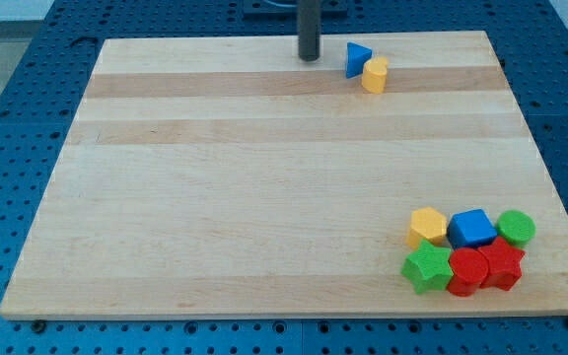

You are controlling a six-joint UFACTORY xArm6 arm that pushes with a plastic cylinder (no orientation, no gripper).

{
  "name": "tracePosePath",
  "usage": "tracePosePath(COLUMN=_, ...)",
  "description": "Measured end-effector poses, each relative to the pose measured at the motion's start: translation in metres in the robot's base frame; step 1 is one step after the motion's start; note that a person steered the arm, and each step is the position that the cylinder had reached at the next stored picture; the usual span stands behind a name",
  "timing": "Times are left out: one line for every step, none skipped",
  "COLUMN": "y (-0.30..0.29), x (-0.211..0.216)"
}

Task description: Push yellow heart near to blue cube

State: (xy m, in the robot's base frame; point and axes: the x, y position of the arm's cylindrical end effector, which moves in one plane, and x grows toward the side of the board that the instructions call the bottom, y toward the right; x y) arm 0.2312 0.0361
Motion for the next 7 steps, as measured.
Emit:
tracePosePath(y=0.03, x=0.009)
tracePosePath(y=0.058, x=0.047)
tracePosePath(y=0.085, x=0.085)
tracePosePath(y=0.1, x=0.109)
tracePosePath(y=0.1, x=0.104)
tracePosePath(y=0.095, x=0.087)
tracePosePath(y=0.103, x=0.081)
